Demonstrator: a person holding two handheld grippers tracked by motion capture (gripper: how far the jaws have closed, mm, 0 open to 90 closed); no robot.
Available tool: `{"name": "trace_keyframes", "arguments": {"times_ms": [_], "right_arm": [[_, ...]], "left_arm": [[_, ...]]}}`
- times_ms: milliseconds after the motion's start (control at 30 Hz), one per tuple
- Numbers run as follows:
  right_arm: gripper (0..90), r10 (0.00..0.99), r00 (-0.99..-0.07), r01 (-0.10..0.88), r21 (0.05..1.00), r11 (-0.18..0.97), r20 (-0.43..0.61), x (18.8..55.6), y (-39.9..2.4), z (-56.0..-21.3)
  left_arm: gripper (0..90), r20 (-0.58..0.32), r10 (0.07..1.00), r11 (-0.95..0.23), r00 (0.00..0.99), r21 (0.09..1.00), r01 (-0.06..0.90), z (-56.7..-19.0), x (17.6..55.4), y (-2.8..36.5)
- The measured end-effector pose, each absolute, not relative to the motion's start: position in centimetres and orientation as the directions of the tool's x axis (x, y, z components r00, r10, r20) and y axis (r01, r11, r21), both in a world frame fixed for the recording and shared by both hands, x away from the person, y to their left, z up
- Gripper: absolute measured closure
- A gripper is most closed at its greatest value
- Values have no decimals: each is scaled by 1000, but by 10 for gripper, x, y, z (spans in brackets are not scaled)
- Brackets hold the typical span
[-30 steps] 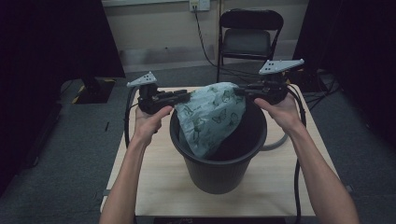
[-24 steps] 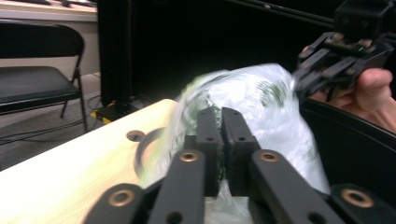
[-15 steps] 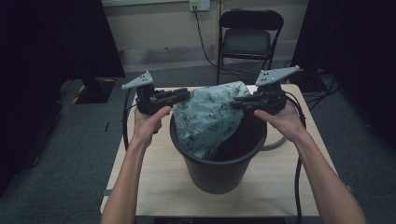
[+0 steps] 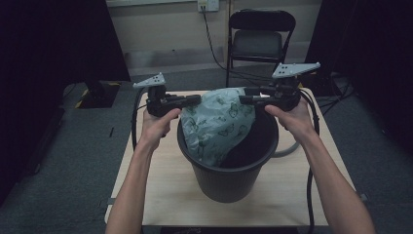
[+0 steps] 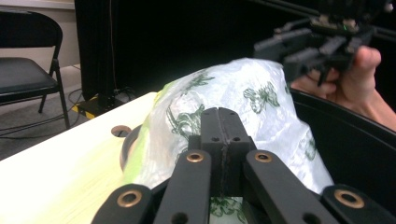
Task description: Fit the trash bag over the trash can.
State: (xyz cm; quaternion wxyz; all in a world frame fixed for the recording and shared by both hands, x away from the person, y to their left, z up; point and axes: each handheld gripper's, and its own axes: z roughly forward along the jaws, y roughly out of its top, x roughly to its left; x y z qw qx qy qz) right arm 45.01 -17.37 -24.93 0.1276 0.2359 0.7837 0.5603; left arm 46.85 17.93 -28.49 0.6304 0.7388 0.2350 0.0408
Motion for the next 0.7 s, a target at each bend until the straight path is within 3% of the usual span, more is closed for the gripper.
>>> {"name": "trace_keyframes", "arguments": {"times_ms": [233,400,533,633,700], "right_arm": [[579,542,-829,238,963,124,135,472,-176,-245],[510,556,-822,286,934,213,124,487,-168,-252],[397,573,-811,336,894,297,114,495,-160,-266],[422,568,-815,336,891,304,113,494,-161,-265],[521,566,-820,339,870,358,87,494,-159,-265]], "left_arm": [[900,-182,381,-119,906,963,243,-279,454,175],[900,-159,372,-125,915,968,219,-278,446,175],[900,-163,356,-107,920,971,213,-279,438,178],[900,-168,363,-97,916,971,217,-280,436,179],[900,-163,368,-100,915,972,214,-280,434,177]]}}
